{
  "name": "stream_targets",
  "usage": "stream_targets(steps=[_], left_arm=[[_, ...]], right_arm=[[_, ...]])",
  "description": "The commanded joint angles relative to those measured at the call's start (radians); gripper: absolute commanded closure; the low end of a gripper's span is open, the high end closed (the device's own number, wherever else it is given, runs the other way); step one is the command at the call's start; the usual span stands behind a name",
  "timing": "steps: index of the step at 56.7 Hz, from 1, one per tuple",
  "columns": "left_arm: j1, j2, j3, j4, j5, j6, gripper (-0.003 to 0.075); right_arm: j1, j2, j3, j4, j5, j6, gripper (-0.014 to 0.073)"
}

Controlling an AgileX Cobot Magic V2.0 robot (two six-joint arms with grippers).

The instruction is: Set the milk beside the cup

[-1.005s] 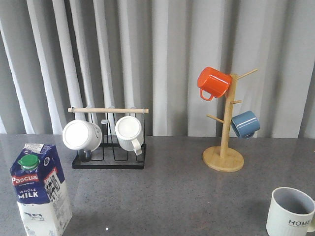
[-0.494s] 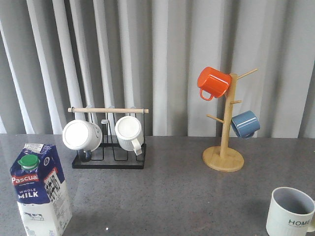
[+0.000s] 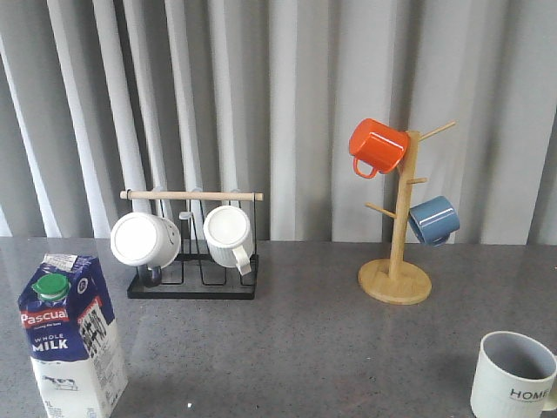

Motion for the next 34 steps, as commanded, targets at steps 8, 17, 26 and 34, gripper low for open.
stream_targets(steps=[8, 17, 26, 34], left_arm=[[-0.006, 0.008, -0.035, -0.006, -0.08, -0.008, 0.0727], [-0.006, 0.008, -0.035, -0.006, -0.08, -0.008, 0.0727], [-0.006, 0.008, -0.035, -0.006, -0.08, -0.008, 0.0727], [-0.006, 0.008, -0.035, -0.006, -0.08, -0.008, 0.0727]], right_arm=[[-0.003, -0.006, -0.037, -0.043, -0.035, -0.057, 0.0595], [-0.003, -0.006, -0.037, -0.106, 0.024, -0.069, 0.0574], [-0.005, -0.006, -0.037, -0.13, 0.013, -0.063, 0.0507], [-0.054, -0.006, -0.037, -0.122, -0.026, -0.019, 0.0405]])
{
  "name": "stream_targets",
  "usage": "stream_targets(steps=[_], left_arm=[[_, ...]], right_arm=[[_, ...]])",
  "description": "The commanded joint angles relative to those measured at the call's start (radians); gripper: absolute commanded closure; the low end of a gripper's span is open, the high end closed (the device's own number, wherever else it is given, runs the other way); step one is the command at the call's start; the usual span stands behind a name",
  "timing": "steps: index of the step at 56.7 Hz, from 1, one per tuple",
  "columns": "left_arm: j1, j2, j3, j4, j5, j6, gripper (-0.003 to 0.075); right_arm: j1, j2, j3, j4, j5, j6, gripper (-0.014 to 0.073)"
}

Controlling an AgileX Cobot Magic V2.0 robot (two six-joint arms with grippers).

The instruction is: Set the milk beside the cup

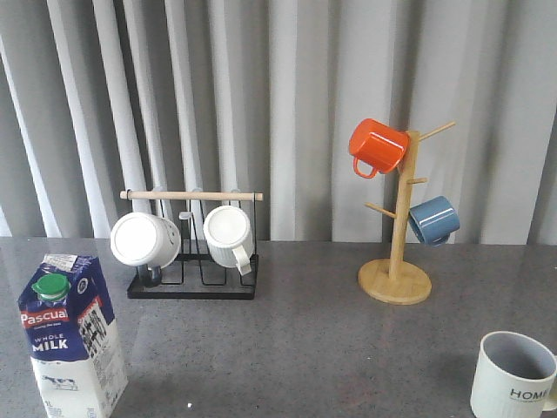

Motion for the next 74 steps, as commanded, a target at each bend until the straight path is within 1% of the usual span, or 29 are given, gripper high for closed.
stream_targets(steps=[1, 11, 20, 22, 26, 30, 31, 34, 41, 47, 52, 63, 74], left_arm=[[-0.006, 0.008, -0.035, -0.006, -0.08, -0.008, 0.0727], [-0.006, 0.008, -0.035, -0.006, -0.08, -0.008, 0.0727], [-0.006, 0.008, -0.035, -0.006, -0.08, -0.008, 0.0727], [-0.006, 0.008, -0.035, -0.006, -0.08, -0.008, 0.0727], [-0.006, 0.008, -0.035, -0.006, -0.08, -0.008, 0.0727], [-0.006, 0.008, -0.035, -0.006, -0.08, -0.008, 0.0727], [-0.006, 0.008, -0.035, -0.006, -0.08, -0.008, 0.0727], [-0.006, 0.008, -0.035, -0.006, -0.08, -0.008, 0.0727], [-0.006, 0.008, -0.035, -0.006, -0.08, -0.008, 0.0727], [-0.006, 0.008, -0.035, -0.006, -0.08, -0.008, 0.0727], [-0.006, 0.008, -0.035, -0.006, -0.08, -0.008, 0.0727], [-0.006, 0.008, -0.035, -0.006, -0.08, -0.008, 0.0727], [-0.006, 0.008, -0.035, -0.006, -0.08, -0.008, 0.0727]], right_arm=[[-0.045, -0.005, -0.037, -0.01, -0.097, 0.021, 0.0396], [-0.148, -0.007, -0.034, -0.013, -0.135, 0.022, 0.0277], [-0.154, 0.006, -0.032, -0.015, -0.169, 0.011, 0.02], [-0.154, 0.012, -0.023, -0.017, -0.192, 0.011, 0.0189], [-0.154, 0.027, 0.018, -0.017, -0.289, -0.001, 0.0169], [-0.154, 0.043, 0.075, 0.001, -0.425, -0.013, 0.0157], [-0.154, 0.05, 0.088, 0.015, -0.472, -0.022, 0.0155], [-0.154, 0.067, 0.131, 0.075, -0.555, -0.059, 0.0153], [-0.154, 0.114, 0.181, 0.236, -0.607, -0.18, 0.0153], [-0.154, 0.153, 0.182, 0.317, -0.631, -0.278, 0.0153], [-0.154, 0.186, 0.181, 0.335, -0.655, -0.308, 0.0153], [-0.154, 0.287, 0.178, 0.312, -0.691, -0.303, 0.0153], [-0.154, 0.294, 0.161, 0.308, -0.703, -0.292, 0.0153]])
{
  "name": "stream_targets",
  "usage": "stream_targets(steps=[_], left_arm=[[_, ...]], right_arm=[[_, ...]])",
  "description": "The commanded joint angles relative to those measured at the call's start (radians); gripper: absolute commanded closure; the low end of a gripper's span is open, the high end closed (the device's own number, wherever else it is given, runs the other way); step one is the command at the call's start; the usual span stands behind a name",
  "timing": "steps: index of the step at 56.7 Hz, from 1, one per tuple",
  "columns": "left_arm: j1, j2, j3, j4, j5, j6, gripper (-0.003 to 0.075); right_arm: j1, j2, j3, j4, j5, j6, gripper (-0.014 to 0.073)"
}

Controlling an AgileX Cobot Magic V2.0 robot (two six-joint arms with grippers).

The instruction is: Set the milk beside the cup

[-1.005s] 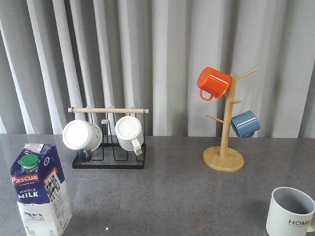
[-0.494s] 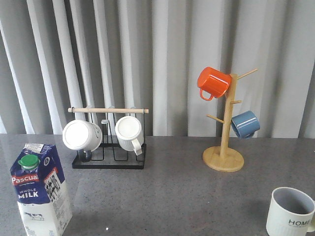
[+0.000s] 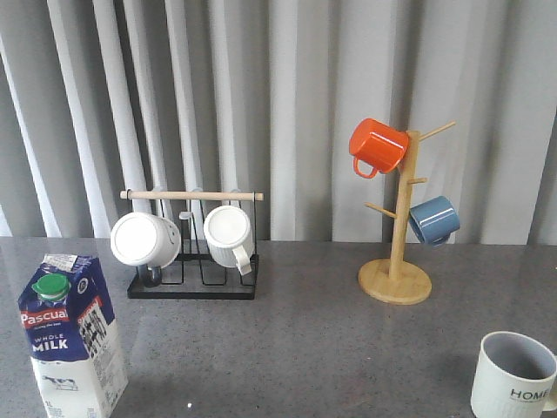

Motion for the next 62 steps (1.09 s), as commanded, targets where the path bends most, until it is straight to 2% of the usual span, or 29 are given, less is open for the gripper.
stream_targets(steps=[1, 62], left_arm=[[-0.006, 0.008, -0.035, -0.006, -0.08, -0.008, 0.0727], [-0.005, 0.008, -0.035, 0.001, -0.114, 0.023, 0.0727]], right_arm=[[-0.007, -0.004, -0.034, -0.016, -0.083, -0.002, 0.0153], [0.034, 0.038, -0.034, -0.029, -0.093, -0.003, 0.0153]])
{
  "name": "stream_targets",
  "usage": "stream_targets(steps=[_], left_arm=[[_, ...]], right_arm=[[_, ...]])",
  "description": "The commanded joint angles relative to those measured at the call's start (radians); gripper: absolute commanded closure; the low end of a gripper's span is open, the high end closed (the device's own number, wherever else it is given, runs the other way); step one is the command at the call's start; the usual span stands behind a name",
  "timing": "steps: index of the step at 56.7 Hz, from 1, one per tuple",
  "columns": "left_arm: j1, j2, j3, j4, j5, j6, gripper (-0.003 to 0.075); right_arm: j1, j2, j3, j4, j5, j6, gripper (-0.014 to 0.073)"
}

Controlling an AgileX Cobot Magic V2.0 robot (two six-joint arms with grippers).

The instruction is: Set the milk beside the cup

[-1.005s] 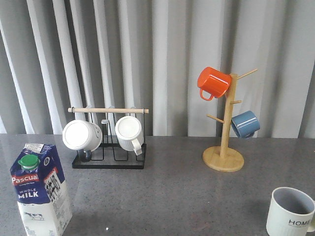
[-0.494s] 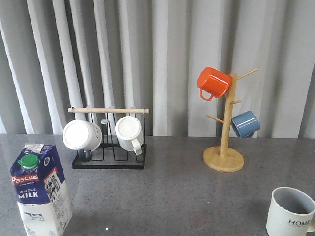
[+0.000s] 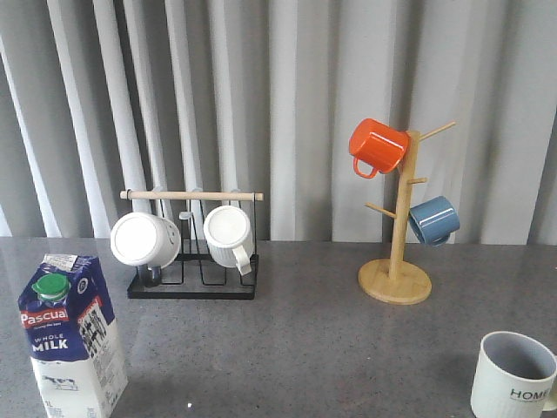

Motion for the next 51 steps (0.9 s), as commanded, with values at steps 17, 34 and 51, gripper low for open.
stream_targets(steps=[17, 34, 51], left_arm=[[-0.005, 0.008, -0.035, -0.014, -0.086, -0.011, 0.0689], [-0.005, 0.008, -0.035, -0.014, -0.084, -0.086, 0.0281], [-0.005, 0.008, -0.035, -0.014, -0.083, -0.086, 0.0078]], right_arm=[[0.003, -0.005, -0.03, -0.013, -0.087, -0.003, 0.0153], [0.003, -0.005, -0.03, -0.013, -0.089, -0.003, 0.0153], [0.003, -0.005, -0.03, -0.013, -0.093, -0.003, 0.0153]])
